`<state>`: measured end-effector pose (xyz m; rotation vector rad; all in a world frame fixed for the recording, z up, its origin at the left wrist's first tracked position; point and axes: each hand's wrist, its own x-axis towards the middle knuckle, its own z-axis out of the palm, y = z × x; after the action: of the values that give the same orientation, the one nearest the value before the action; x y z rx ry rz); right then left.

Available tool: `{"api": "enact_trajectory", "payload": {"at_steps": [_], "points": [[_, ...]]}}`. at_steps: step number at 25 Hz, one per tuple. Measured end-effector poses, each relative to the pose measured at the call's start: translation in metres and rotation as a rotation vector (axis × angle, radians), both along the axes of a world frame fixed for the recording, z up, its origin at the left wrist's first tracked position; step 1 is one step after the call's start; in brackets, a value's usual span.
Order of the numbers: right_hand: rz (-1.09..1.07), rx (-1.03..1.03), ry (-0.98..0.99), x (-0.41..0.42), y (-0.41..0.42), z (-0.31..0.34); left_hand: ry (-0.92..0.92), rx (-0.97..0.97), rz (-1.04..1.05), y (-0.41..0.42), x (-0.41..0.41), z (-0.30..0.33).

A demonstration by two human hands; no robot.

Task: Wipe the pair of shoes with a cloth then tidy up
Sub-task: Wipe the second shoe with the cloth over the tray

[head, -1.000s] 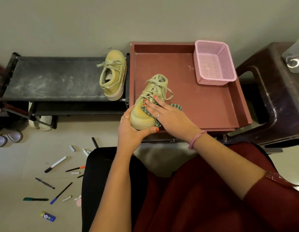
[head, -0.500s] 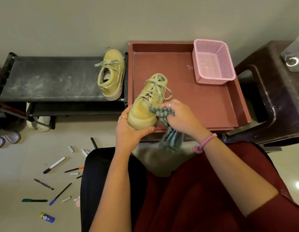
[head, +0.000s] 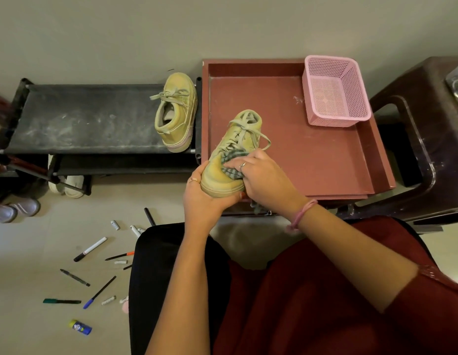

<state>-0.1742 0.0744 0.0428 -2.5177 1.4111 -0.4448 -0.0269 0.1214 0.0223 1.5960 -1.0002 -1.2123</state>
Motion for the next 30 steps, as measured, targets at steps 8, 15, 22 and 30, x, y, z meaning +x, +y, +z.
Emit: {"api": "enact_trajectory", "payload": {"at_steps": [8,15,22,30], "points": [[-0.101,0.010,-0.035,0.010,0.003,0.003,0.013,0.005,-0.031,-0.002,-0.004,0.004],[-0.130,0.099,-0.069,0.000,0.007,0.004,0.063,0.018,-0.027,-0.005,-0.007,0.003],[-0.076,0.308,-0.243,-0.025,0.019,0.014,0.125,0.083,0.003,-0.004,0.000,-0.004],[-0.280,0.037,-0.310,-0.001,0.035,-0.008,0.199,0.124,0.030,-0.007,0.004,-0.003]]}}
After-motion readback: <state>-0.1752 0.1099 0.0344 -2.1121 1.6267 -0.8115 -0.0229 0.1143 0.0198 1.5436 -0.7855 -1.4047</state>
